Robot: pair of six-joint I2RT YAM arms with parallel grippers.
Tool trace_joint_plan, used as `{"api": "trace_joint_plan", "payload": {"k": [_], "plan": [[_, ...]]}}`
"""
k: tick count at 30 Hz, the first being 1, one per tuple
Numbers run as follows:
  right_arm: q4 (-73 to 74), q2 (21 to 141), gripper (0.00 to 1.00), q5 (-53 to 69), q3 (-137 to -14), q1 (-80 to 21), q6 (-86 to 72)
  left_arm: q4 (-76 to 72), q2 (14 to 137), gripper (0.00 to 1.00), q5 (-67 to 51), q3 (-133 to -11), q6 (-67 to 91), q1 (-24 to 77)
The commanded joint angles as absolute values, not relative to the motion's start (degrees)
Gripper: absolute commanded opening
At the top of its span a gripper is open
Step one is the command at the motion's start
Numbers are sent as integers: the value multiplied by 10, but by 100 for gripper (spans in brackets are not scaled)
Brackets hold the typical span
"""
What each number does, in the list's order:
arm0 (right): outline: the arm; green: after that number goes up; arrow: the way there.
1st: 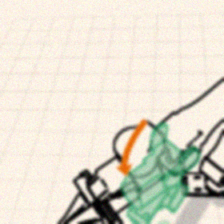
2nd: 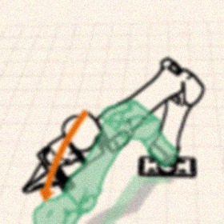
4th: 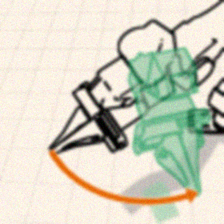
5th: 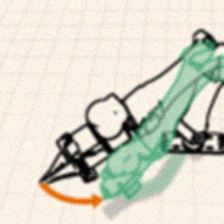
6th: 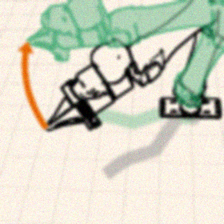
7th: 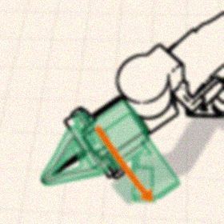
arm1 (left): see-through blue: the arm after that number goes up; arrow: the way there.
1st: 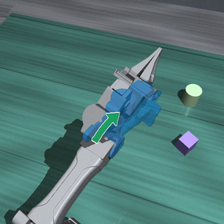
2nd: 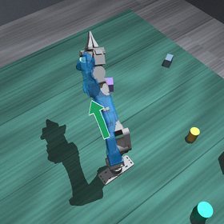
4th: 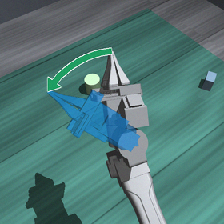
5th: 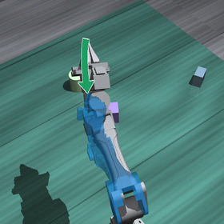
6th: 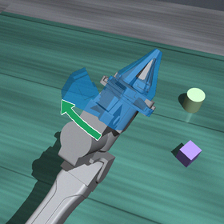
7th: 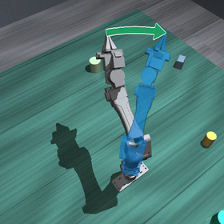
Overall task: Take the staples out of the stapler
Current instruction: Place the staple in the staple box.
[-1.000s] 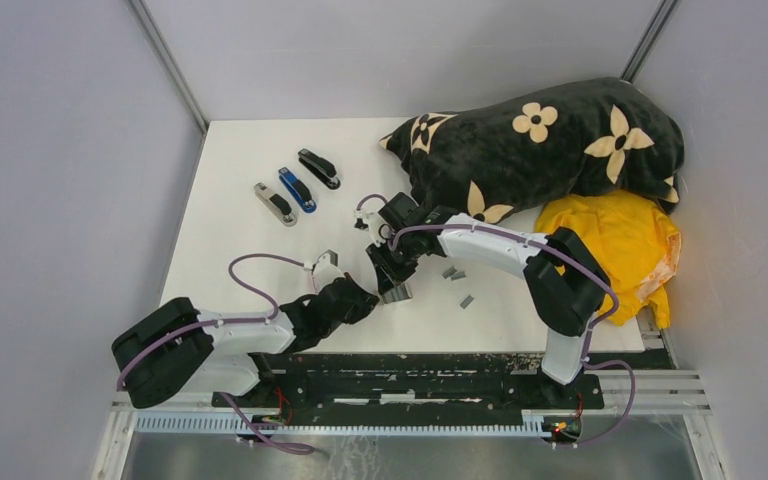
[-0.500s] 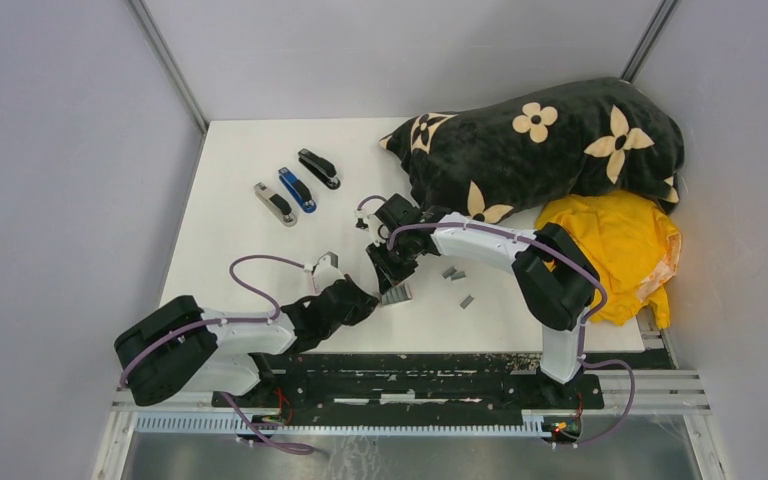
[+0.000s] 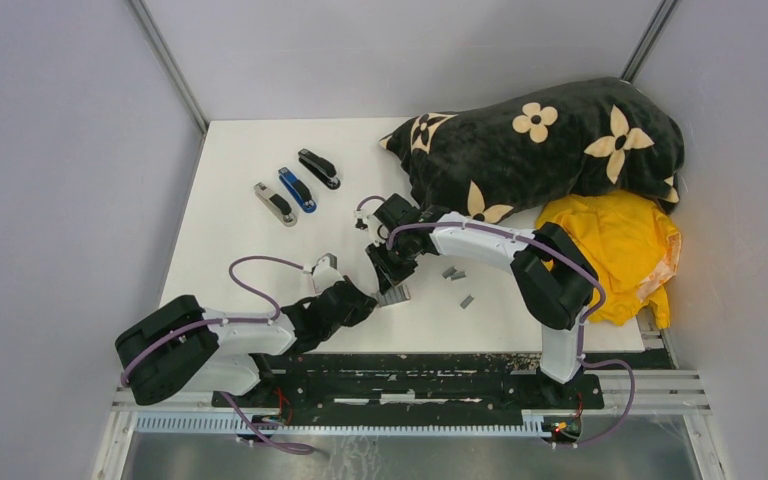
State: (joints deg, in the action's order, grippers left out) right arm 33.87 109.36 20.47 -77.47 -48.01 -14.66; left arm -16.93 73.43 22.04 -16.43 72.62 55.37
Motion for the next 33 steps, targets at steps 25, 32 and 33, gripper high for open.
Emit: {"api": "trace_joint_plan", "payload": {"k": [25,32,33], "plan": [[374,1074,42,447,-805,-417,-38,-278,730,3,223,-124,728,557],[373,1072,42,452,-792,-411,-34,-300,748,3,224,-118,735,557],[369,1073,42,451,-787,-412,-38,-305,752,3,225,-117,737,557]]}}
